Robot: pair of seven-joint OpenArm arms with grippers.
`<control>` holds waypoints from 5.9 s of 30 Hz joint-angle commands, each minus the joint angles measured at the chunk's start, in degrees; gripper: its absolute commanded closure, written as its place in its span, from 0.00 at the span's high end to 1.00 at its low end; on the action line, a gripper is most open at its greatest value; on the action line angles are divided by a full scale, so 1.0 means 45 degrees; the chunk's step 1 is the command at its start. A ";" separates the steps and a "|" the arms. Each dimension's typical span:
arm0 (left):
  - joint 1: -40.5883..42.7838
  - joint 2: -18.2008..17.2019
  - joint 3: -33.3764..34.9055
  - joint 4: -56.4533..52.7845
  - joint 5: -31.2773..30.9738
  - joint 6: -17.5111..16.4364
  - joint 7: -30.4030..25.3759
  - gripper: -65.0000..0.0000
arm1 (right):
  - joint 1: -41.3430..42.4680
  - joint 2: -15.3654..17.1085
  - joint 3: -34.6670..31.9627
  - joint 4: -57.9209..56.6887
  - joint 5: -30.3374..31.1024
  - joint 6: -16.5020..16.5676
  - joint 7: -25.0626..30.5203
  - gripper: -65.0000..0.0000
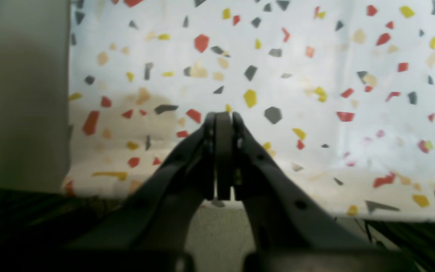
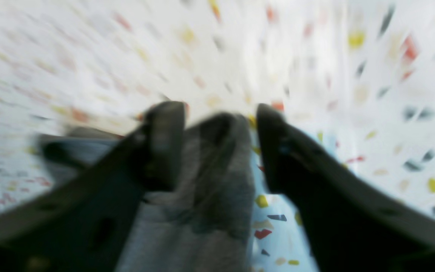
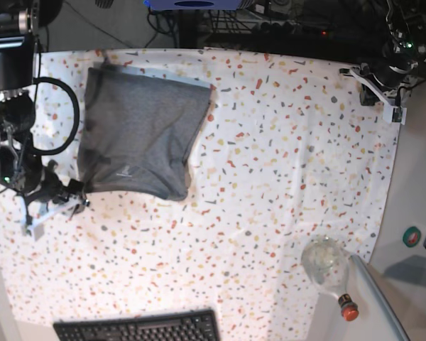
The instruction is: Layout the t-shirt on the table in an organized manner, then fold the t-shirt properly
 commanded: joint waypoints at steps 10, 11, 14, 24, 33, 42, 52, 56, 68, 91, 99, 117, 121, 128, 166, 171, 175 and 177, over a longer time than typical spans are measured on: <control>-0.0199 0.0146 0.4098 0.1658 -0.0082 0.0051 -0.0223 0.00 | 0.0553 -0.0433 -0.4970 0.2199 0.0019 0.0180 0.0089 0.01; -0.0375 0.0303 0.4528 0.1619 -0.0062 0.0070 -0.0223 0.00 | 0.0827 -0.0452 -0.5380 0.1867 0.0019 0.0180 0.0089 0.00; -0.0687 0.0517 0.5095 0.1268 -0.0062 0.0090 -0.0223 0.00 | 0.1452 -0.0901 -0.6083 0.0695 0.0019 0.0160 0.0089 0.00; -0.0628 0.0107 0.4606 0.0388 -0.0082 0.0090 -0.0223 0.00 | 0.1803 -0.2015 -0.6240 -0.1142 -0.0001 0.0141 0.0108 0.00; -0.0335 0.0107 0.3219 0.0252 -0.0082 0.0090 -0.0223 0.00 | 0.3171 -0.2054 -0.6240 -0.3838 -0.0001 0.0141 0.1222 0.00; -0.0199 0.0088 0.2926 0.0252 -0.0082 0.0090 -0.0223 0.00 | 0.3991 -0.2054 -0.6240 -0.6065 -0.0001 0.0141 0.2277 0.00; -0.0179 0.0146 0.3434 0.0428 -0.0082 0.0090 -0.0223 0.00 | 0.2038 -0.0022 -0.5615 -0.0067 0.0019 -0.1344 0.2589 0.00; -0.0160 0.0166 0.4841 0.1385 -0.0160 0.0090 -0.0223 0.00 | 0.0065 0.0798 -0.4384 0.3273 0.0097 -0.2497 0.0069 0.00; -0.2621 0.2491 1.0096 0.0564 -0.0062 0.0109 -0.0203 0.00 | -0.6187 0.0701 -0.1375 0.5735 0.0019 -0.1481 -0.0673 0.00; -0.2016 0.1299 1.2030 0.0525 0.1012 0.2473 -0.0223 0.00 | -0.7203 0.1169 -0.2352 0.5247 -0.0001 -0.1422 0.1867 0.00; -0.2211 0.1025 1.2225 -0.1565 0.0914 0.3606 -0.0223 0.00 | -0.6148 0.0915 -0.2880 0.2160 -0.0001 -0.1383 0.1945 0.00; 0.1579 -0.0088 0.8787 0.4178 0.0895 0.3548 -0.0223 0.00 | -0.8824 0.1462 -0.0027 0.6770 -0.0001 -0.1383 0.1867 0.00; 0.3357 -0.1241 0.8689 0.4237 0.0914 0.3548 -0.0223 0.00 | -1.1423 0.1462 0.1965 0.8099 -0.0001 -0.1383 0.1867 0.00; 0.6092 -0.1710 0.9529 0.3749 0.1032 0.3548 -0.0223 0.00 | -1.5037 0.1462 0.2688 0.7259 -0.0001 -0.0562 0.1886 0.00; -0.3676 0.1338 1.0995 -1.9616 0.1012 0.3587 -1.3409 0.00 | -0.4585 -0.2074 -0.1473 -1.6009 -0.7190 0.1840 1.4272 0.00; -0.3891 0.1358 1.0916 -1.9616 0.0973 0.3606 -1.3370 0.00 | -0.4565 -0.2093 -0.1473 -1.6009 -0.7190 0.1840 1.4272 0.00; -0.4008 0.1084 1.0916 -1.9636 0.0895 0.3606 -1.3370 0.00 | -0.4429 -0.2425 -0.1453 -1.5989 -0.7190 0.1840 1.4292 0.00; -0.4067 0.1025 1.0916 -1.9636 0.0895 0.3606 -1.3409 0.00 | -0.4390 -0.2542 -0.1453 -1.5989 -0.7190 0.1840 1.4292 0.00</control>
